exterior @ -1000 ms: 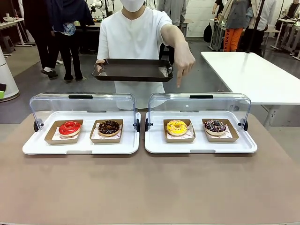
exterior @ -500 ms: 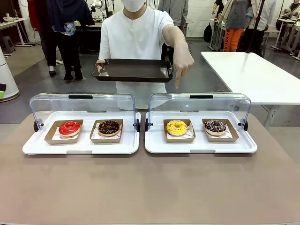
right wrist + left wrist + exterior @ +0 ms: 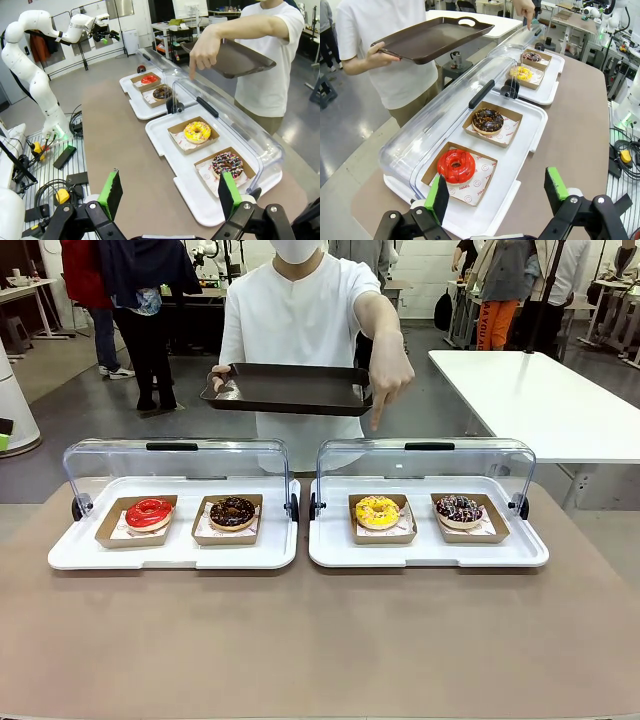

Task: Provide the desired donut to the person.
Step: Pick up and lift the Paper togo box containing the Donut pointed at by the person.

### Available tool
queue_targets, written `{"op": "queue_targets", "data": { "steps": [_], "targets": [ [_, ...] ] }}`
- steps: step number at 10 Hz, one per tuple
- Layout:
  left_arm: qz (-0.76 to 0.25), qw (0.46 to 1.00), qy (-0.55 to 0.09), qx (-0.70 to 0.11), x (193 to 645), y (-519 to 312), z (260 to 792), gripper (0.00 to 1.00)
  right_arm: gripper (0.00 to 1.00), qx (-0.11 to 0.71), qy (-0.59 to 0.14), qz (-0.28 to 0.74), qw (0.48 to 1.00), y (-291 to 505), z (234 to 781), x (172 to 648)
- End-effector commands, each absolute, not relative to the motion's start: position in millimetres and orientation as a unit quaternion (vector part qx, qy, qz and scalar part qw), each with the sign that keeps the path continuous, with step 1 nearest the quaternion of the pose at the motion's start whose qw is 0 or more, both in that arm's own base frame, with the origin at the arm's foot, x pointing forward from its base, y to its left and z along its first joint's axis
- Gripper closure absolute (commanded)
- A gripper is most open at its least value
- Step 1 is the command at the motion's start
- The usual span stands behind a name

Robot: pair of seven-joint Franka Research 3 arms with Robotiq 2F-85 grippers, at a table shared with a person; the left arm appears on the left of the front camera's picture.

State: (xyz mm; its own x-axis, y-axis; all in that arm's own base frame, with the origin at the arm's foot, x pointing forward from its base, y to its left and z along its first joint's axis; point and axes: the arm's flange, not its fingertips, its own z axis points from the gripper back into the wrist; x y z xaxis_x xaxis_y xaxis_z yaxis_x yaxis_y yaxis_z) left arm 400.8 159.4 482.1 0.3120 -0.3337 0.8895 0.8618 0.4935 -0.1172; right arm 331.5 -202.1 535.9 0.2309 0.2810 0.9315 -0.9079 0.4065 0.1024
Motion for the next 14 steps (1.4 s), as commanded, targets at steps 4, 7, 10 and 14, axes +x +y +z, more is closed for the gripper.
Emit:
{"op": "queue_targets", "data": {
  "steps": [4,7,10,14],
  "targets": [
    [-0.397,0.747,-0.435,-0.310,399.9,159.6,482.1,0.00,0.00,0.348,-0.458,0.422,0.701,-202.2,535.4,332.0],
    [-0.397,0.747,-0.435,-0.310,399.9,159.6,482.1,0.00,0.00,0.348,-0.458,0.422,0.701,-202.2,535.4,332.0],
    [-0.397,0.747,-0.435,-0.310,399.9,159.6,482.1,0.00,0.00,0.345,-0.455,0.422,0.705,-202.1,535.9,331.4],
    [-0.397,0.747,-0.435,-0.310,399.9,159.6,482.1,0.00,0.00,0.202,-0.304,0.633,0.682,-43.5,599.3,346.4]
  ]
}}
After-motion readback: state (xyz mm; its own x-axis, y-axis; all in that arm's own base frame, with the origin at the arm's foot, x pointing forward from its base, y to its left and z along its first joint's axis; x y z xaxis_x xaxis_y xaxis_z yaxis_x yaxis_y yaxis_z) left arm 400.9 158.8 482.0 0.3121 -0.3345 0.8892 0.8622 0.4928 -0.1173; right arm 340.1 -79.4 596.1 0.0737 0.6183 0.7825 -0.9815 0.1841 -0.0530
